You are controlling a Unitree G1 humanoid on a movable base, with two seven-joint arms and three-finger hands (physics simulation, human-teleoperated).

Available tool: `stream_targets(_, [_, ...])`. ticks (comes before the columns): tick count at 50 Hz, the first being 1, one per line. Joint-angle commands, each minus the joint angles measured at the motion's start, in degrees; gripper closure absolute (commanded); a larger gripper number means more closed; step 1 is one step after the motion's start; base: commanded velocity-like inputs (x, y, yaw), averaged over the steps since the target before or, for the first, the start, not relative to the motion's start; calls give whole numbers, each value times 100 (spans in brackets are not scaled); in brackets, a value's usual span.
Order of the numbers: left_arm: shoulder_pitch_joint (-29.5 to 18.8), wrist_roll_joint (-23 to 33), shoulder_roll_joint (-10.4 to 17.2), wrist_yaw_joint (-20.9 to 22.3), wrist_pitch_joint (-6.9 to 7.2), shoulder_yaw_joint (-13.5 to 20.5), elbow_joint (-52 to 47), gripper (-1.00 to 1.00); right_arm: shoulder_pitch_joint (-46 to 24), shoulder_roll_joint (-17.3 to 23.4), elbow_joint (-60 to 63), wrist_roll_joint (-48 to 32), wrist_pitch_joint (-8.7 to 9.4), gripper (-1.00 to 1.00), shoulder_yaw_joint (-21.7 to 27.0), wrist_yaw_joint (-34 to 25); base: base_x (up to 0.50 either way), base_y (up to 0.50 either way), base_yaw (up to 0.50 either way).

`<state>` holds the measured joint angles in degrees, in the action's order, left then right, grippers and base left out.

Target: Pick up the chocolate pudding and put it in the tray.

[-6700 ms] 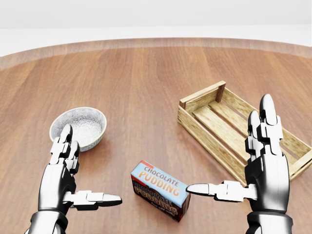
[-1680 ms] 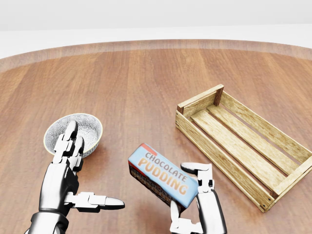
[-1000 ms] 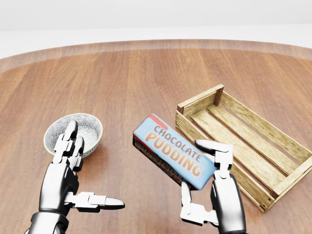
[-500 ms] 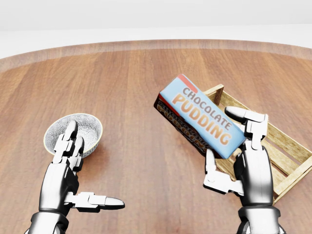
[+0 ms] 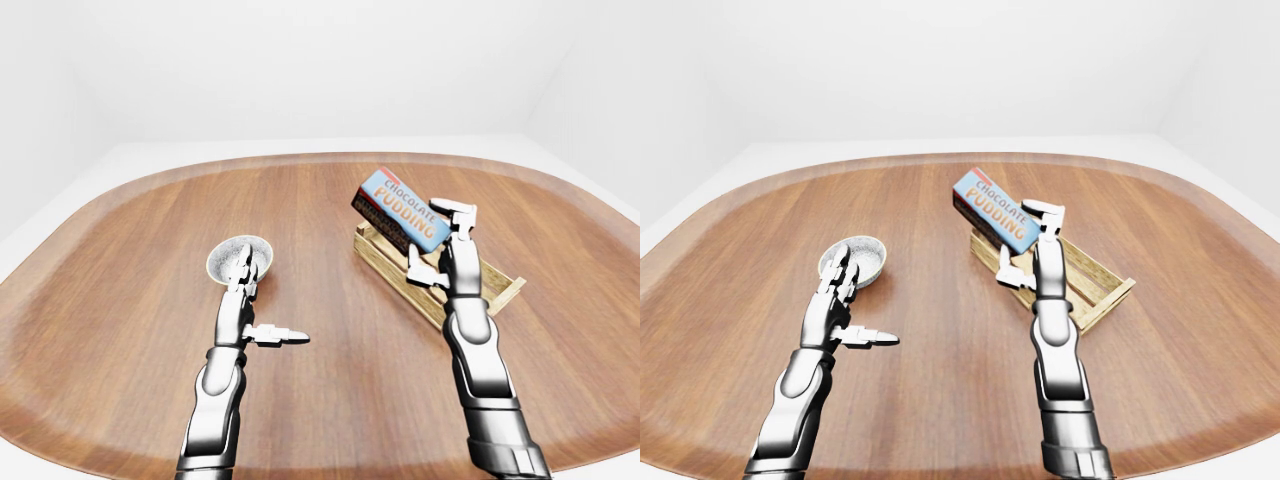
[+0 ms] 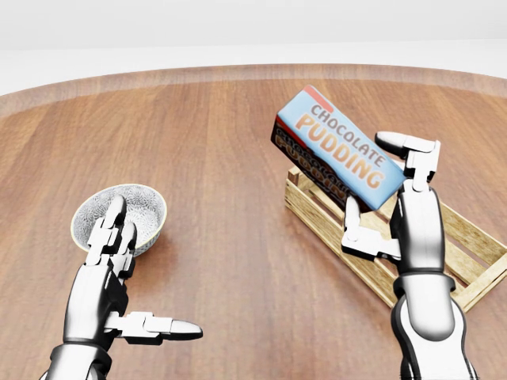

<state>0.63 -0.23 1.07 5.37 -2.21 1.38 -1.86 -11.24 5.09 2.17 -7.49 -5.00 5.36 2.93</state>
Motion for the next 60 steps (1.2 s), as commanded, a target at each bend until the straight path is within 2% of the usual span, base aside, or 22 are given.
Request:
stream_targets(1, [-32, -50, 5, -77, 49, 34, 90, -100, -735, 193, -955, -183, 0, 100, 103, 240, 0, 0, 0])
stream_targets(13, [-27, -42, 3, -71, 34, 22, 100, -100, -1147, 254, -1525, -66, 0, 100, 52, 235, 0, 0, 0])
stream_targets(18, [-23, -41, 2, -70, 72, 18, 57, -100, -1304, 283, -1754, -92, 0, 100, 53, 261, 0, 0, 0])
stream_targets(31, [-19, -47, 5, -59, 102, 25, 28, -100, -2179, 480, -3207, -232, 0, 100, 50, 527, 0, 0, 0])
stream_targets(34, [-26, -45, 5, -56, 49, 27, 88, -100, -2353, 523, -3545, -306, 0, 100, 36, 606, 0, 0, 0])
stream_targets(40, [-33, -51, 7, -57, 127, 31, 20, -100, -2764, 584, -4561, -390, 0, 100, 4, 770, 0, 0, 0])
stream_targets(41, [-25, -49, 6, -54, 81, 31, 59, -100, -2771, 585, -4571, -391, 0, 100, 0, 770, 0, 0, 0])
stream_targets(49, [-53, -51, 6, -61, 41, 36, 131, -100, -3099, 680, -5400, -540, 0, 100, -23, 943, 0, 0, 0])
stream_targets(53, [-41, -52, 2, -71, 138, 25, 33, -100, -3220, 694, -5700, -531, 0, 100, -16, 964, 0, 0, 0])
stream_targets(57, [-56, -61, 5, -72, 90, 37, 97, -100, -3363, 719, -5993, -533, 0, 100, -17, 1004, 0, 0, 0])
stream_targets(60, [-50, -65, 4, -79, 151, 34, 34, -100, -3462, 743, -6191, -549, 0, 100, -18, 1041, 0, 0, 0])
